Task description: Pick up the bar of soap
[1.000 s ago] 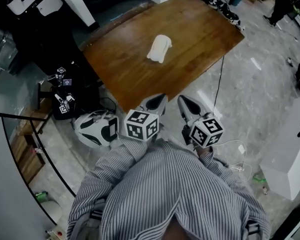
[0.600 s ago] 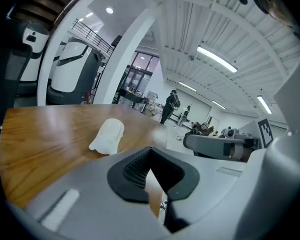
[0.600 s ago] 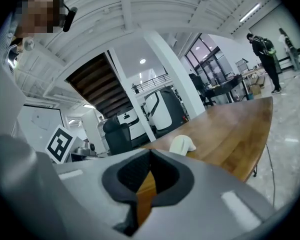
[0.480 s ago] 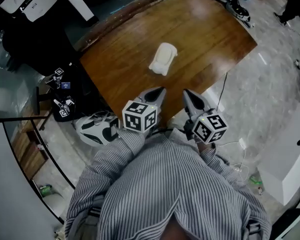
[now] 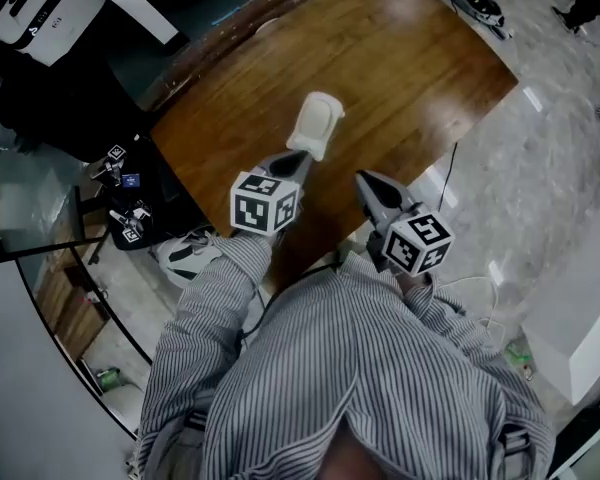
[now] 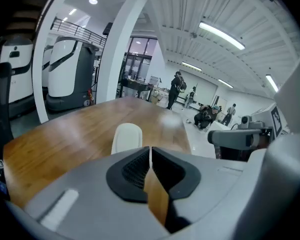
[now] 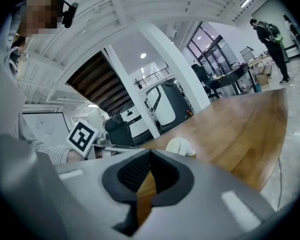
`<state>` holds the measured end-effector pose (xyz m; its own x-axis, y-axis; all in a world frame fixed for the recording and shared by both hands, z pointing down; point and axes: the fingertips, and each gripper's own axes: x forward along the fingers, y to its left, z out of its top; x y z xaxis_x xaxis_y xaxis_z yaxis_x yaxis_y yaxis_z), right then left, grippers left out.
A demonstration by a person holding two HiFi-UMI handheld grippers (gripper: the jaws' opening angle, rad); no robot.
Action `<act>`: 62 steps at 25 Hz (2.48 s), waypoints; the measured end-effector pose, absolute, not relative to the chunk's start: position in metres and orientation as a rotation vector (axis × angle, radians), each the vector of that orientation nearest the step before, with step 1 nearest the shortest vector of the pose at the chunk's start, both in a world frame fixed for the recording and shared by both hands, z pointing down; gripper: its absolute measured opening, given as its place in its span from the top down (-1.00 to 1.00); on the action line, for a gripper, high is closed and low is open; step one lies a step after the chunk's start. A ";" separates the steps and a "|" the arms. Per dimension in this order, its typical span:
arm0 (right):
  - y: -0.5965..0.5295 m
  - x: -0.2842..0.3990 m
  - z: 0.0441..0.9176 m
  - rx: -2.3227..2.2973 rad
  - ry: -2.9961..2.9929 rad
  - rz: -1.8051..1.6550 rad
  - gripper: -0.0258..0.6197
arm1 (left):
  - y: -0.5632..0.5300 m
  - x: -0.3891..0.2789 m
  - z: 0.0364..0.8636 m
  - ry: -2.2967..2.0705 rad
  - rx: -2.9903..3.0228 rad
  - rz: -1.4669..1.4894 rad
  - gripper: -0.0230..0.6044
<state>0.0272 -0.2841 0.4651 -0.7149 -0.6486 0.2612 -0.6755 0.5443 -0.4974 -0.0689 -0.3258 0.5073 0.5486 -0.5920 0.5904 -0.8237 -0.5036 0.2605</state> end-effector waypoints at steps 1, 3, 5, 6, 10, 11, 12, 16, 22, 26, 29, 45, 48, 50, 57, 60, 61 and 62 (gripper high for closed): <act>-0.285 0.028 0.469 1.166 -2.713 0.919 0.92 | -0.334 -0.070 0.509 -1.138 2.274 0.626 0.81; -0.289 0.029 0.475 1.163 -2.701 0.944 0.92 | -0.351 -0.069 0.514 -1.127 2.288 0.700 0.71; -0.292 0.029 0.480 1.160 -2.689 0.971 0.92 | -0.366 -0.067 0.521 -1.102 2.291 0.769 0.58; -0.293 0.030 0.483 1.158 -2.683 0.983 0.92 | -0.372 -0.066 0.526 -1.089 2.287 0.799 0.49; -0.294 0.033 0.495 1.157 -2.657 1.033 0.92 | -0.394 -0.061 0.551 -1.052 2.261 0.865 0.26; -0.294 0.035 0.497 1.162 -2.650 1.045 0.92 | -0.398 -0.061 0.556 -1.055 2.246 0.877 0.23; -0.294 0.037 0.500 1.167 -2.644 1.056 0.92 | -0.402 -0.061 0.558 -1.066 2.224 0.892 0.17; -0.297 0.046 0.508 1.201 -2.620 1.096 0.92 | -0.416 -0.060 0.569 -1.115 2.171 0.933 0.01; -0.301 0.058 0.519 1.235 -2.595 1.153 0.92 | -0.424 -0.057 0.584 -1.160 2.139 0.991 -0.06; -0.300 0.056 0.521 1.218 -2.597 1.194 0.92 | -0.426 -0.058 0.586 -1.193 2.169 1.064 -0.02; -0.300 0.054 0.522 1.215 -2.593 1.198 0.92 | -0.429 -0.057 0.586 -1.218 2.183 1.070 -0.01; -0.296 0.047 0.500 1.194 -2.630 1.092 0.92 | -0.415 -0.059 0.557 -1.215 2.194 0.879 0.09; -0.296 0.039 0.488 1.163 -2.651 1.023 0.92 | -0.401 -0.059 0.533 -1.232 2.211 0.772 0.09; -0.296 0.031 0.479 1.135 -2.666 0.961 0.92 | -0.390 -0.060 0.515 -1.240 2.223 0.685 0.09; -0.291 0.017 0.452 1.099 -2.705 0.795 0.92 | -0.343 -0.062 0.459 -1.239 2.257 0.368 0.09; -0.287 0.009 0.443 1.092 -2.726 0.741 0.92 | -0.324 -0.067 0.442 -1.255 2.286 0.214 0.10; -0.286 0.006 0.440 1.089 -2.733 0.725 0.92 | -0.318 -0.071 0.438 -1.271 2.299 0.174 0.09; -0.284 0.003 0.438 1.083 -2.740 0.713 0.92 | -0.312 -0.075 0.435 -1.288 2.305 0.139 0.09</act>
<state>0.0025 -0.2844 0.4375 -0.7394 -0.6180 0.2671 -0.6698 0.6352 -0.3845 -0.0747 -0.3122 0.4350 0.5490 -0.7729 0.3181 -0.8229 -0.4332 0.3677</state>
